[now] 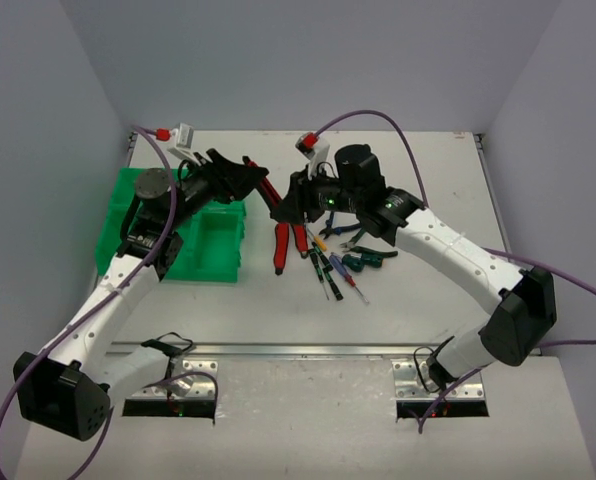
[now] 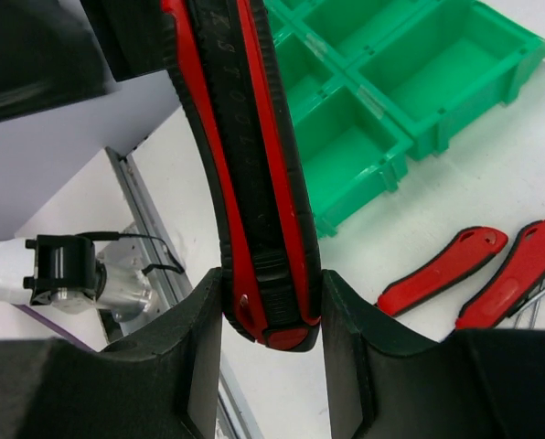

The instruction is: Sort the tools into containers

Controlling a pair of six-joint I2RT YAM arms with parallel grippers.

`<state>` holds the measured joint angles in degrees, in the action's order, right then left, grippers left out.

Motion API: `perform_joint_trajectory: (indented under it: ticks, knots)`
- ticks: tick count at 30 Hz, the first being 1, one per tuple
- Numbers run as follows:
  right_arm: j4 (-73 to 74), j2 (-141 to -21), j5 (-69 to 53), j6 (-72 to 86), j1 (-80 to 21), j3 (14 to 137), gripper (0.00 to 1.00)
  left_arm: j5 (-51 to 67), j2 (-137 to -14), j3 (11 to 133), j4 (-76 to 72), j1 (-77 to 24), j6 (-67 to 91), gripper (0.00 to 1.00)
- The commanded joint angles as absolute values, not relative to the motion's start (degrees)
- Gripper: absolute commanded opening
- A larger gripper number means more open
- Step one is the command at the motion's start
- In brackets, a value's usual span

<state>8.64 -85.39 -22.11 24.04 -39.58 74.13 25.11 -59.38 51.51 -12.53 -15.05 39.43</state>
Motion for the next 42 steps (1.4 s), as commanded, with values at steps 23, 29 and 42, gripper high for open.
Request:
perform_joint_trajectory:
  ticks: [23,29,42]
  knots:
    - [4.37,-72.03,-10.13,27.3,-31.5,58.37,0.99,-34.6,-79.29,81.29,21.77,-7.27,19.41,0.0]
    - [7.5,-66.83,-10.25,24.11,-29.45,52.35,0.99,-46.31,-91.97,94.2,27.66,-2.16,17.01,0.0]
    - [8.08,-60.84,-11.2,22.68,-29.36,49.3,0.99,-40.73,-99.75,85.93,-2.85,8.23,-2.69,0.0]
